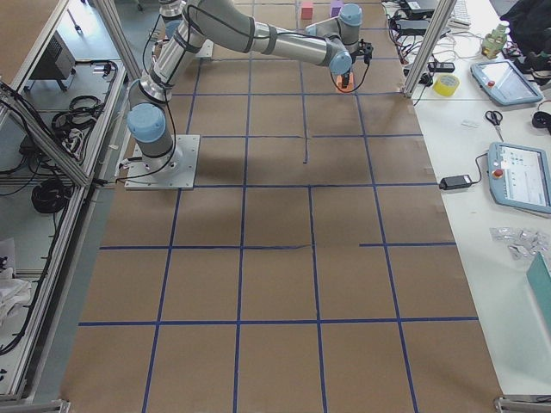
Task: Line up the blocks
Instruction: 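Carry the orange cube with the right gripper toward the table center and set it down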
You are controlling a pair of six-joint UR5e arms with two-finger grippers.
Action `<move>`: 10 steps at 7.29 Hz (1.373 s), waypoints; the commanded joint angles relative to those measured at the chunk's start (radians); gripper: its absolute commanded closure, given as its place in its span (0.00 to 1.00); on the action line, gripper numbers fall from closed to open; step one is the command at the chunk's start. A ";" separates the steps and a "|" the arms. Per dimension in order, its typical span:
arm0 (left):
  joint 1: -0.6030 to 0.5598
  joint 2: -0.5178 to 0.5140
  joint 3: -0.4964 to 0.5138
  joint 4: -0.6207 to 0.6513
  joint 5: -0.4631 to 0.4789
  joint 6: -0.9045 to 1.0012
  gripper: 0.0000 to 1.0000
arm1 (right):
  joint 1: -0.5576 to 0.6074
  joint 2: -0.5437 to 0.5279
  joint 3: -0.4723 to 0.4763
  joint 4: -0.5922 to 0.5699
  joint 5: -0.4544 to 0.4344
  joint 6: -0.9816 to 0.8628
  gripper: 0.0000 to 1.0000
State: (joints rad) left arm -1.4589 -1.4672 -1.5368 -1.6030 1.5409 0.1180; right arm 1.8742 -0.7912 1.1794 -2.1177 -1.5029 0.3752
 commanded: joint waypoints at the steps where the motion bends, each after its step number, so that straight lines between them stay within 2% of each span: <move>1: 0.002 0.002 0.000 -0.002 0.004 0.000 0.00 | 0.029 0.030 -0.049 0.048 -0.052 -0.054 1.00; 3: 0.002 0.002 0.000 -0.002 0.001 0.005 0.00 | 0.026 0.044 -0.052 0.047 -0.112 -0.116 1.00; 6: 0.000 0.001 0.000 -0.002 0.001 0.011 0.00 | 0.028 0.066 -0.087 0.047 -0.053 -0.056 1.00; 8: 0.005 0.002 0.001 0.027 0.001 0.047 0.00 | 0.029 0.078 -0.087 0.044 -0.053 -0.059 1.00; 9: 0.005 0.001 0.004 0.040 0.001 0.048 0.00 | 0.029 0.079 -0.087 0.044 -0.054 -0.058 0.93; 10: 0.003 -0.004 0.003 0.038 0.005 0.052 0.00 | 0.029 0.078 -0.087 0.042 -0.056 -0.056 0.24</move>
State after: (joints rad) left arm -1.4552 -1.4671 -1.5341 -1.5706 1.5426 0.1620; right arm 1.9036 -0.7136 1.0925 -2.0740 -1.5571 0.3173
